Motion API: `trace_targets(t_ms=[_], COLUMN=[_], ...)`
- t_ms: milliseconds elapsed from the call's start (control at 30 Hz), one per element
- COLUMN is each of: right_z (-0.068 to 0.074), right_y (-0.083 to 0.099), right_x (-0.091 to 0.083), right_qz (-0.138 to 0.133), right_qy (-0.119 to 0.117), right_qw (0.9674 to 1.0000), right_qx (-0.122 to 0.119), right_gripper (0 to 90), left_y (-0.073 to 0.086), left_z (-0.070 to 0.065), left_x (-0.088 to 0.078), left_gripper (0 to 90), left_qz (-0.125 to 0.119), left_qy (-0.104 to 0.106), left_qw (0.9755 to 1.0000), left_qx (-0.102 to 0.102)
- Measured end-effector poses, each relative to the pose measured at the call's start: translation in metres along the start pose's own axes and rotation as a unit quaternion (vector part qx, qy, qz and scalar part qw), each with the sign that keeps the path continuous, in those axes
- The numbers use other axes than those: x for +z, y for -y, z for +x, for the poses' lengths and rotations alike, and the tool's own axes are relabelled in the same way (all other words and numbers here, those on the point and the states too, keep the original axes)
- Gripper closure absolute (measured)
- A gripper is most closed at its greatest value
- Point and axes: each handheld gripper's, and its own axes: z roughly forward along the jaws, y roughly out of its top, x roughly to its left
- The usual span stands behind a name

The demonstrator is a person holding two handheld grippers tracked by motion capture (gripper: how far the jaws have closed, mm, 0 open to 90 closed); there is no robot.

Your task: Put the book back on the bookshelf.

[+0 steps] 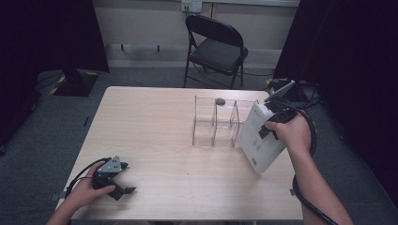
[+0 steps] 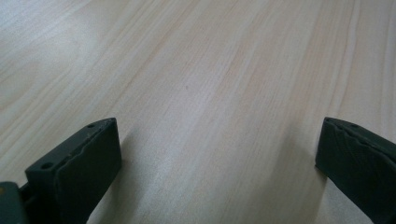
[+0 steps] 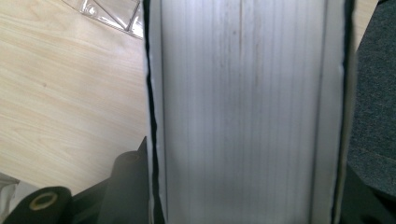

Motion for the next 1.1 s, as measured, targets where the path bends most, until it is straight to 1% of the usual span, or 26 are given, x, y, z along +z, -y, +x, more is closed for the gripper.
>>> trace_targets(t_ms=[267, 433, 533, 567, 633, 667, 867, 900, 1033, 1100], right_z=[0.001, 0.004, 0.005, 0.006, 0.006, 0.005, 0.005, 0.004, 0.004, 0.004], right_y=[-0.008, -0.014, -0.017, -0.019, -0.020, -0.020, -0.023, -0.025, -0.028, -0.029], right_x=[0.005, 0.007, 0.007, 0.008, 0.008, 0.010, 0.013, 0.014, 0.014, 0.014], right_qz=[0.002, -0.006, -0.003, 0.000, 0.000, -0.005, -0.007, -0.009, -0.009, -0.010], right_qy=[0.010, 0.004, 0.004, 0.010, 0.010, 0.014, 0.010, 0.007, 0.009, 0.011], right_qw=[0.9998, 0.9996, 0.9996, 0.9994, 0.9994, 0.9993, 0.9991, 0.9988, 0.9984, 0.9984], right_qx=[0.015, 0.027, 0.028, 0.032, 0.032, 0.034, 0.041, 0.047, 0.055, 0.055], right_gripper=[52.4, 52.5, 52.5, 52.5, 52.5, 52.5, 52.4, 52.4, 52.5, 52.4], left_y=[0.000, 0.000, 0.000, 0.000, 0.000, 0.000, 0.000, 0.000, 0.000, 0.000], left_z=[0.000, 0.000, 0.000, 0.000, 0.000, 0.000, 0.000, 0.000, 0.000, 0.000], left_x=[0.000, 0.000, 0.000, 0.000, 0.000, 0.000, 0.000, 0.000, 0.000, 0.000], left_gripper=[0.0, 0.0, 0.0, 0.0, 0.0, 0.0, 0.0, 0.0, 0.0, 0.0], left_qz=[0.000, 0.000, 0.000, 0.000, 0.000, 0.000, 0.000, 0.000, 0.000, 0.000], left_qy=[0.000, 0.000, 0.000, 0.000, 0.000, 0.000, 0.000, 0.000, 0.000, 0.000], left_qw=[1.0000, 1.0000, 1.0000, 1.0000, 1.0000, 1.0000, 1.0000, 1.0000, 1.0000, 1.0000], left_qx=[0.000, 0.000, 0.000, 0.000, 0.000, 0.000, 0.000, 0.000, 0.000, 0.000])
